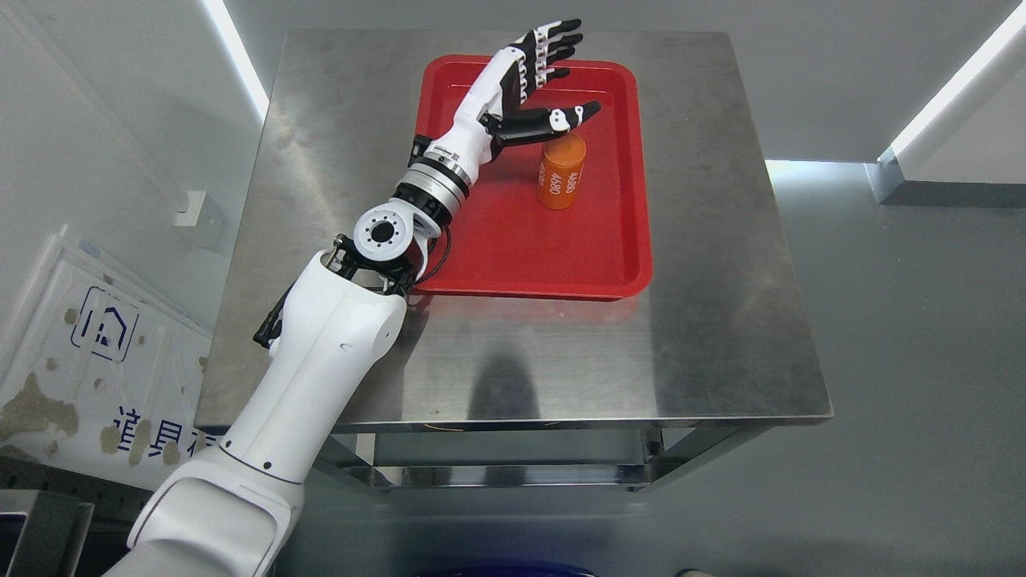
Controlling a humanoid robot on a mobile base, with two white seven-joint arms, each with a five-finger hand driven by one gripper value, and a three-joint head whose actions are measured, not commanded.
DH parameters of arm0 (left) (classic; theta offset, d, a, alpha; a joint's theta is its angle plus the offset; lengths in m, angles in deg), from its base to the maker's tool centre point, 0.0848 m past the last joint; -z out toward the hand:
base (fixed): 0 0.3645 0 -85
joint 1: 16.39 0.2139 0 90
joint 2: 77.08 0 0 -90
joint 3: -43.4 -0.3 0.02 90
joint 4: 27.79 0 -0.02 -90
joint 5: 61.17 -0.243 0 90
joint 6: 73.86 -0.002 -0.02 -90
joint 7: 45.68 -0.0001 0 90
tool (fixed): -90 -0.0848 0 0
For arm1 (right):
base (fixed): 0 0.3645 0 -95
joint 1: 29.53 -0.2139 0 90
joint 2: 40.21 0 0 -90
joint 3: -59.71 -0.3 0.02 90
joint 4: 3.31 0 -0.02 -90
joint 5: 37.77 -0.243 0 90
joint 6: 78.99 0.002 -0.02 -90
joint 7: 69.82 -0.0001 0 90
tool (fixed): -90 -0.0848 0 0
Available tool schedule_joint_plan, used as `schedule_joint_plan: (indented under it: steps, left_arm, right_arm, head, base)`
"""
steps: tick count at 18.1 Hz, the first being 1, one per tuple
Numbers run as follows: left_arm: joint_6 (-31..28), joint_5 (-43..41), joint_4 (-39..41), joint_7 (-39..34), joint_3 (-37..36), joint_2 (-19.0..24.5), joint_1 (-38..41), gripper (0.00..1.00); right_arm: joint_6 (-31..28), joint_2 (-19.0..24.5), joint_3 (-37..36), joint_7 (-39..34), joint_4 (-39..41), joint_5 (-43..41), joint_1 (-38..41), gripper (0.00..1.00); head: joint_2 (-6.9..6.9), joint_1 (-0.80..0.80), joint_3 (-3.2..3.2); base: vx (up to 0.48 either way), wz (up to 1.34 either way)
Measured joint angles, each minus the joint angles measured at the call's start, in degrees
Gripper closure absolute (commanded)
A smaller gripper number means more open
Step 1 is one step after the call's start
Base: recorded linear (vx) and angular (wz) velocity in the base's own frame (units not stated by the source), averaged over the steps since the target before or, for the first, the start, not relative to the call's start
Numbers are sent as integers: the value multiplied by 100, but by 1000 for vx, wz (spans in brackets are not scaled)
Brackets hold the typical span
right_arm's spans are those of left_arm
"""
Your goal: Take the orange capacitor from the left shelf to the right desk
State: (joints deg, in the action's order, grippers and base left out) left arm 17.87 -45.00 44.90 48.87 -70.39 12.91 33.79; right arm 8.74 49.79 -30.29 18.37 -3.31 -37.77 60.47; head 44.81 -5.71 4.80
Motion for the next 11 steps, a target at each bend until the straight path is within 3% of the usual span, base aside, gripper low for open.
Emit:
schedule_joint_plan:
  steps: [5, 11]
  left_arm:
    - [-27, 3, 133, 37, 530, 2, -149, 0]
    - [51, 7, 559, 455, 1269, 220, 610, 0]
  right_arm:
    - [1, 0, 0, 0, 0, 0, 0, 0]
    - [4, 0, 0, 0, 0, 0, 0, 0]
  head:
    - [0, 0, 0]
    - [0, 0, 0]
  base:
    - [0, 0]
    - [0, 0]
